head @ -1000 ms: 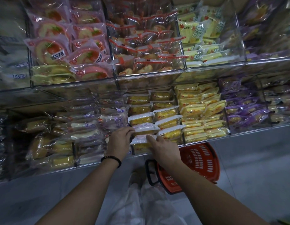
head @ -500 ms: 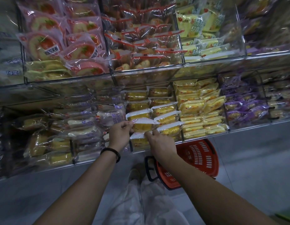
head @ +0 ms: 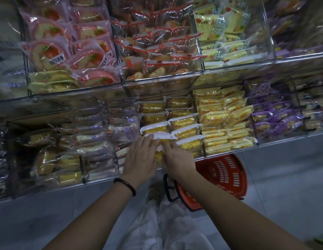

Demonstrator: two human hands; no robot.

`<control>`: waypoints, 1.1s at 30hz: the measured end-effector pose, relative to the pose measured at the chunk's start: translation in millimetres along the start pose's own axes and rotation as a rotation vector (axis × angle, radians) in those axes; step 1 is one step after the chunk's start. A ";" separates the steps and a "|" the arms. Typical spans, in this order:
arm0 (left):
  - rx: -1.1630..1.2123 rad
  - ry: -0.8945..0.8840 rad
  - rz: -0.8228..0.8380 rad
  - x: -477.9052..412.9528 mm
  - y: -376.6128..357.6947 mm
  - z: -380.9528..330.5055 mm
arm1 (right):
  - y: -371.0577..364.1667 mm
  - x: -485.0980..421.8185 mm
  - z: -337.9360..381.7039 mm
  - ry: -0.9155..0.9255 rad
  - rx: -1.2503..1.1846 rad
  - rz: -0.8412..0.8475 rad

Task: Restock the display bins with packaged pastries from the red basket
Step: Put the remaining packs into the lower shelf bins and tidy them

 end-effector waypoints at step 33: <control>0.092 0.207 0.109 -13.0 -24.7 2.6 | 39.6 -64.1 0.2 0.266 0.533 0.133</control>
Point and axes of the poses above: each hand's wrist, its own x-axis away from the middle knuckle, its own y-axis out of the back of the hand, z = x × y, the point moved 3 cm from there along -x, towards the middle knuckle, and after that the axes turned 11 degrees about z, right-handed, at the moved point
